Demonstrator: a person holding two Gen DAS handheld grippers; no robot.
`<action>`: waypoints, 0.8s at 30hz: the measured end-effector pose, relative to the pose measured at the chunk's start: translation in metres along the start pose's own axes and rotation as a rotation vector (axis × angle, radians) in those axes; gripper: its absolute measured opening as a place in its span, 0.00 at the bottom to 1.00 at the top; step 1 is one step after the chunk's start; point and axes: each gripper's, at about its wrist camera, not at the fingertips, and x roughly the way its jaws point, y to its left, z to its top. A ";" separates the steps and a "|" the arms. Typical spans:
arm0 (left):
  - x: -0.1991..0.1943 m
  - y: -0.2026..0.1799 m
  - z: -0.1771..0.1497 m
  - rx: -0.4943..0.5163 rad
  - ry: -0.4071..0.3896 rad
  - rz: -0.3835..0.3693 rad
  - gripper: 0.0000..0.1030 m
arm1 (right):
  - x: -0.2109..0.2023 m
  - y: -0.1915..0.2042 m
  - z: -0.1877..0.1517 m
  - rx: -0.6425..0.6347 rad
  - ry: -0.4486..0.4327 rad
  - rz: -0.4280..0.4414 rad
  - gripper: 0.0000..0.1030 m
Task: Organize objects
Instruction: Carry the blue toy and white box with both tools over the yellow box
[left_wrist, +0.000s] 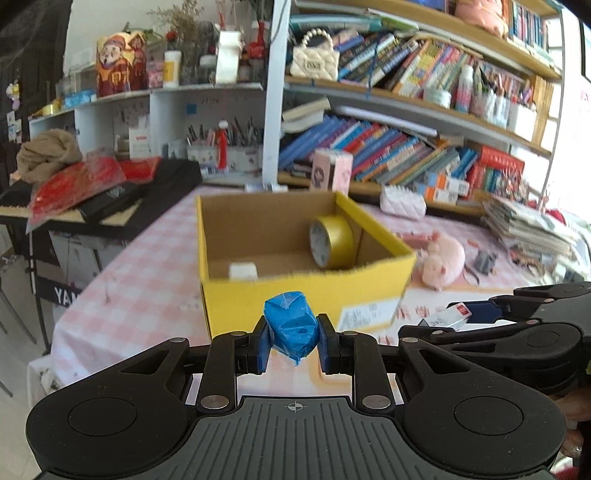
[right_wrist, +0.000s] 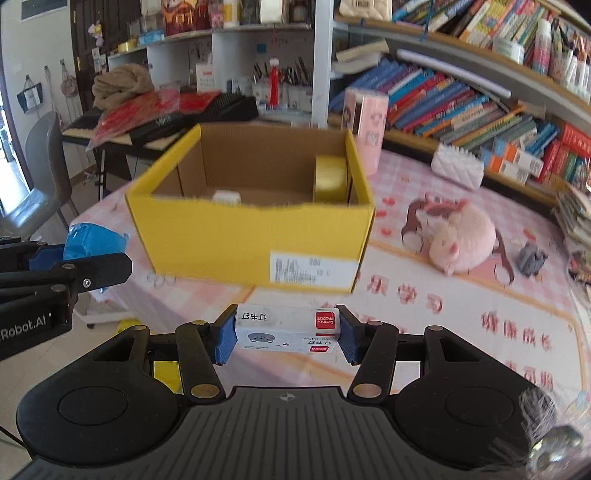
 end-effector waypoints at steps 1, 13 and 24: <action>0.003 0.001 0.005 -0.002 -0.009 0.002 0.23 | 0.000 0.000 0.006 -0.001 -0.014 -0.001 0.50; 0.058 0.006 0.046 -0.001 -0.030 0.070 0.23 | 0.038 -0.023 0.080 -0.018 -0.112 0.027 0.50; 0.132 0.003 0.062 0.004 0.083 0.130 0.23 | 0.100 -0.042 0.132 -0.065 -0.129 0.083 0.50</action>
